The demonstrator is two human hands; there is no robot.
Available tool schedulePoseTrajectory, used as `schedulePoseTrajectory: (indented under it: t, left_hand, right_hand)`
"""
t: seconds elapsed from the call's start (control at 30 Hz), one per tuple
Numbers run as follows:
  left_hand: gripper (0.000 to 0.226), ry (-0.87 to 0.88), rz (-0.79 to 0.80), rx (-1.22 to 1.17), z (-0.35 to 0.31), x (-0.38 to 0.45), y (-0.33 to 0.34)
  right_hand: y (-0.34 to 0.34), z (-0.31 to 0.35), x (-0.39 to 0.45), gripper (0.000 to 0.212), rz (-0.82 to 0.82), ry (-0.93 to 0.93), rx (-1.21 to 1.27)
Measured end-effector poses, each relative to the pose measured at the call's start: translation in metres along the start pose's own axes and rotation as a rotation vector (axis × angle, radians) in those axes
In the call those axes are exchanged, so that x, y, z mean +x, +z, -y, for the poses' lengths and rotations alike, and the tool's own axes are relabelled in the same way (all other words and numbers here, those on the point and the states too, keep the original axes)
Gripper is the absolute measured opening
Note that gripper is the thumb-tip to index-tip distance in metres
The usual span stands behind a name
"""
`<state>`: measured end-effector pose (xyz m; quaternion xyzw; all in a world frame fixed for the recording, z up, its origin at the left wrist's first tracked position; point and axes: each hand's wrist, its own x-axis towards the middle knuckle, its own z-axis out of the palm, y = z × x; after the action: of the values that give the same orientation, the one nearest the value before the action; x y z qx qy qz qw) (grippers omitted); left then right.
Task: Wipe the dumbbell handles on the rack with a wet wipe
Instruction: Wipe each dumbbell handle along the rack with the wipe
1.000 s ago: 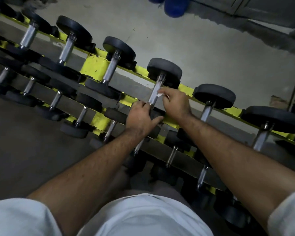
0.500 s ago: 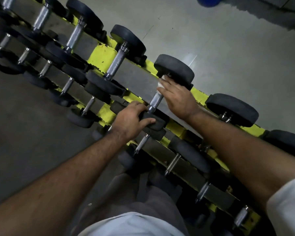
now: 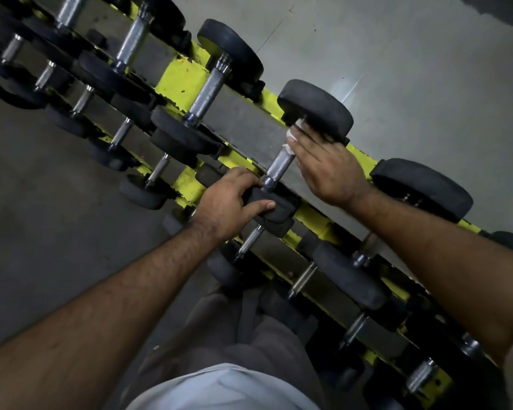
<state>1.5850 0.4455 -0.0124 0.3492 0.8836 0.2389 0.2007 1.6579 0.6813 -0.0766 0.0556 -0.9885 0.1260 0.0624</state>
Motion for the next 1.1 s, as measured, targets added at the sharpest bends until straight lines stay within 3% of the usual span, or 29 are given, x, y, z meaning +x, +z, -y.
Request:
schedulePoseTrajectory:
  t: [0.07, 0.2, 0.37, 0.5, 0.67, 0.8, 0.97, 1.1]
  left_hand:
    - [0.048, 0.004, -0.010, 0.000, 0.000, 0.000, 0.002]
    - [0.048, 0.004, -0.012, 0.011, 0.001, 0.000, 0.004]
    - [0.046, -0.002, -0.015, 0.023, -0.001, -0.001, 0.006]
    - [0.046, -0.005, -0.032, 0.008, -0.002, -0.001, 0.008]
    - [0.046, -0.036, -0.025, 0.006, -0.002, -0.002, 0.010]
    - [0.046, -0.035, -0.026, -0.002, -0.005, -0.002, 0.010]
    - [0.047, -0.042, -0.028, 0.017, -0.006, -0.003, 0.011]
    - [0.046, -0.035, -0.038, 0.004, -0.006, -0.003, 0.010]
  right_hand:
    - [0.007, 0.015, -0.005, 0.053, -0.017, 0.066, 0.039]
    - [0.014, 0.020, -0.014, 0.056, 0.066, -0.182, 0.048]
    - [0.007, 0.013, -0.008, 0.053, -0.020, 0.034, 0.059]
    - [0.012, 0.022, -0.018, 0.058, 0.096, -0.298, 0.087]
    - [0.000, 0.007, -0.006, 0.055, 0.017, -0.034, 0.061]
    - [0.004, 0.023, -0.023, 0.058, 0.155, -0.331, 0.050]
    - [-0.003, 0.011, -0.005, 0.057, 0.051, -0.047, -0.005]
    - [0.005, 0.026, -0.016, 0.055, 0.191, -0.338, 0.037]
